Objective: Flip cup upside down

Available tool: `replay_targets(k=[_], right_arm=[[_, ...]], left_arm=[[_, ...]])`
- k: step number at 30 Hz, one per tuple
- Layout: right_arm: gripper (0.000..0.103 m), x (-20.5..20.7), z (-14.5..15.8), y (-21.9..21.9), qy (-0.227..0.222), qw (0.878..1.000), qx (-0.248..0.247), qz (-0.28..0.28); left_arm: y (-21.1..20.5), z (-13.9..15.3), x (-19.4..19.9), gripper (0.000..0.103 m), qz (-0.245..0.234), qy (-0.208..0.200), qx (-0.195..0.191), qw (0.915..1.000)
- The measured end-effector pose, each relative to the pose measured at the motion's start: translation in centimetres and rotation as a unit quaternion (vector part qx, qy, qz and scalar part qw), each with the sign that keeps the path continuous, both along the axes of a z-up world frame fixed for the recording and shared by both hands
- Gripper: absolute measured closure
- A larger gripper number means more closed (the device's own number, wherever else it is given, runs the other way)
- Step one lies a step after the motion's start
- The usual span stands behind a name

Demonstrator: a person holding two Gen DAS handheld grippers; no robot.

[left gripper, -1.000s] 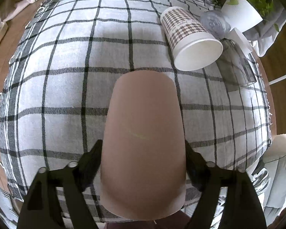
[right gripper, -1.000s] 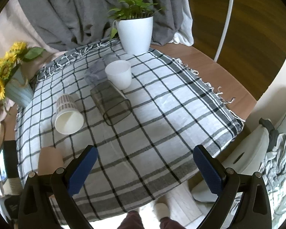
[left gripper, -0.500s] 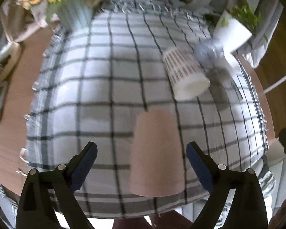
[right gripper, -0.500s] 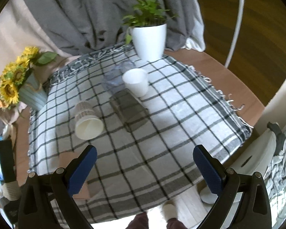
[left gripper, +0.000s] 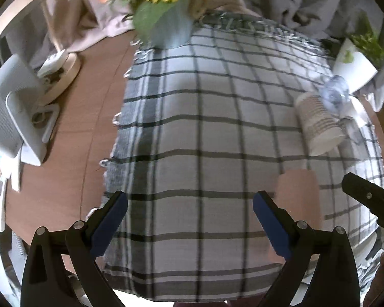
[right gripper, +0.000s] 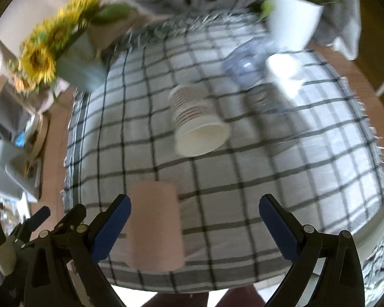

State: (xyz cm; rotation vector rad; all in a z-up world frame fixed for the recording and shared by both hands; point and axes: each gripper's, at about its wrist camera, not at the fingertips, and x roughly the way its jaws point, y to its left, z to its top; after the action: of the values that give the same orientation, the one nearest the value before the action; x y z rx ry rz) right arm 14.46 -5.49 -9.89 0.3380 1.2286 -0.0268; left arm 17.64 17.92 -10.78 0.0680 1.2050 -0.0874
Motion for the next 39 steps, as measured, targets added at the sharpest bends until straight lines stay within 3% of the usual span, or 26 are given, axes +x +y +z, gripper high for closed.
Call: replay_targets(k=[9,19,25,27,32,39], right_arm=[[0.006,3.6,-4.6,3.1,0.093,0.995,0.023,0.042],[0.011,5.3,-6.8,5.5,0.134,0.987,0.02,0.081],[0.028,5.8,-7.9,6.6,0.154,0.983,0.043,0.09],[0.038,5.7,-7.9,6.9,0.152,0.982,0.056,0.095],[0.038,5.8,-6.6,8.0,0.127,0.986,0.035,0.101],[0.038,7.3,-2.1,9.0,0.033,0.993,-0.001,0.117]], left_arm=[[1.8,-2.4,0.9,0.003,0.013,0.032,-0.007,0.9994],[2.4,-4.5,2.0,0.003,0.014,0.06,-0.008,0.9981],[3.2,-5.0,2.5,0.003,0.023,0.067,-0.009,0.9974],[3.5,-4.9,2.6,0.003,0.027,0.065,-0.01,0.9975],[4.0,-4.0,2.6,0.003,0.031,0.047,0.004,0.9984],[4.4,-2.4,2.9,0.003,0.041,0.018,0.009,0.999]])
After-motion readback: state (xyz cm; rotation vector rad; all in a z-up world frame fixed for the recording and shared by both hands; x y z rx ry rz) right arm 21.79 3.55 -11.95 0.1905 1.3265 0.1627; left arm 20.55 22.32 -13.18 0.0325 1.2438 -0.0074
